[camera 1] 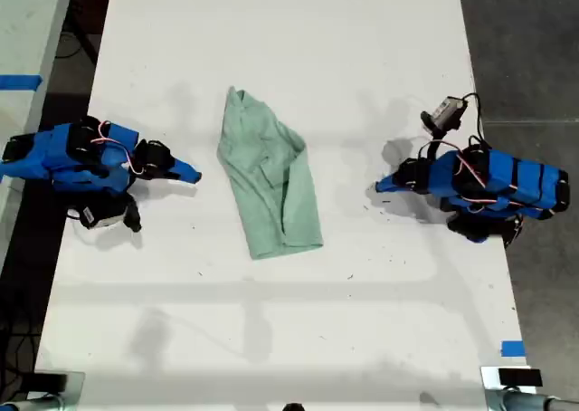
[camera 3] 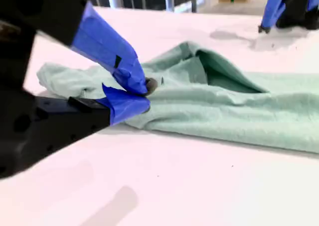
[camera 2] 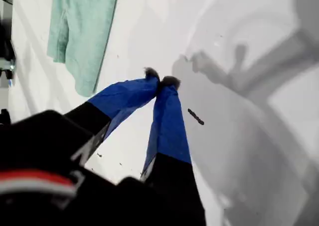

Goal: Fold t shirt

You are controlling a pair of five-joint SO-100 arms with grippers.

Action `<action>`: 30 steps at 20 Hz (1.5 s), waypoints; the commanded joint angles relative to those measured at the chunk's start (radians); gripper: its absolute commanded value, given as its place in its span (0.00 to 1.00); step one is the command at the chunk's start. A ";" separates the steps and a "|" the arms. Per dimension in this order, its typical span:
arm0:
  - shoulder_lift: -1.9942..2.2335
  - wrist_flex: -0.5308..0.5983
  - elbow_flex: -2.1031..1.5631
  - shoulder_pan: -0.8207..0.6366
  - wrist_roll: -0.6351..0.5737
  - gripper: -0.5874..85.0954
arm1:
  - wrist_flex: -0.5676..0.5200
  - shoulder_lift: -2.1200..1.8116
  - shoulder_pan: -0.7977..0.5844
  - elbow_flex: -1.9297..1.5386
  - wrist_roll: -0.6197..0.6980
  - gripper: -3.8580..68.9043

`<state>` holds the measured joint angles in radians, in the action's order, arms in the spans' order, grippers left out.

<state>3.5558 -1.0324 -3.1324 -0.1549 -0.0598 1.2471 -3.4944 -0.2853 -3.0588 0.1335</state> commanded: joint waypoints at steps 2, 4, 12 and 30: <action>0.044 0.002 -0.049 -0.029 -0.031 0.02 | -0.006 -0.014 -0.058 -0.051 0.048 0.08; 0.046 -0.003 -0.034 -0.046 -0.103 0.05 | 0.100 -0.014 -0.069 -0.041 -0.325 0.08; 0.046 -0.029 -0.034 -0.218 -0.097 0.05 | 0.095 -0.014 0.063 -0.043 -0.032 0.19; 0.046 -0.029 -0.034 -0.192 -0.097 0.05 | 0.095 -0.014 0.055 -0.043 -0.046 0.19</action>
<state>3.5972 -1.0584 -3.1692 -0.3482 -0.1457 1.3407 -3.4944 -0.2224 -3.0588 0.0706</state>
